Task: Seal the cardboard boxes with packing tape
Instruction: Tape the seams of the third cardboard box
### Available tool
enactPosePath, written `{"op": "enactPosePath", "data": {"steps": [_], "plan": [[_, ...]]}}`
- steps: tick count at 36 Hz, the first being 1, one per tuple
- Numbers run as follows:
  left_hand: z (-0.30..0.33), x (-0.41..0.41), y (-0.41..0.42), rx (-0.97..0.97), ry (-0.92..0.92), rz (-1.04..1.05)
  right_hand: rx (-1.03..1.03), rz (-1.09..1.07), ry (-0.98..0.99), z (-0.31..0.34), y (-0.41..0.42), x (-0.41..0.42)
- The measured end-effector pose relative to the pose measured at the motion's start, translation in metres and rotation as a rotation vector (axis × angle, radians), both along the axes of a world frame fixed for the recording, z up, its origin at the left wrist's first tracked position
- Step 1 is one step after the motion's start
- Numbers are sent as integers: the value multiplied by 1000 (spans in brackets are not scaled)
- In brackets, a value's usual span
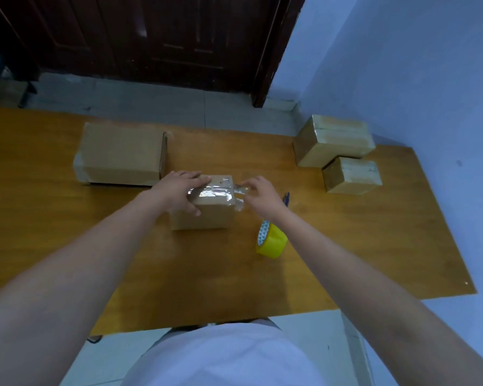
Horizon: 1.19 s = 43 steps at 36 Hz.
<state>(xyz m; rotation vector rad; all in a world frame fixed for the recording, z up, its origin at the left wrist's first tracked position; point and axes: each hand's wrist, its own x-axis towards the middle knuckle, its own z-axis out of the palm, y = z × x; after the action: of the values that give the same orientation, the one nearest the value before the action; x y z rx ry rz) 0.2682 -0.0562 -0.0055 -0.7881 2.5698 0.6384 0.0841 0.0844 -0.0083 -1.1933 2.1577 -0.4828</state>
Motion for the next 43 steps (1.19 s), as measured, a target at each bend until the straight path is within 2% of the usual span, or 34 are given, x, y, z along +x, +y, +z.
{"op": "enactPosePath", "data": {"steps": [4,9,15,21,28,43], "plan": [[1,-5,-8,34,-11,-8,42,182,142,-1,10,10],[-4,-4,-9,24,-6,-18,6,197,315,-5,8,15],[-7,1,-7,3,36,-41,57,263,528,-8,4,21],[-11,5,-3,-23,69,-54,115,380,604,-3,2,21],[-15,9,-2,-33,95,-66,81,494,677,0,5,21],[-28,20,14,-93,139,-62,-87,638,798,-10,12,20]]}}
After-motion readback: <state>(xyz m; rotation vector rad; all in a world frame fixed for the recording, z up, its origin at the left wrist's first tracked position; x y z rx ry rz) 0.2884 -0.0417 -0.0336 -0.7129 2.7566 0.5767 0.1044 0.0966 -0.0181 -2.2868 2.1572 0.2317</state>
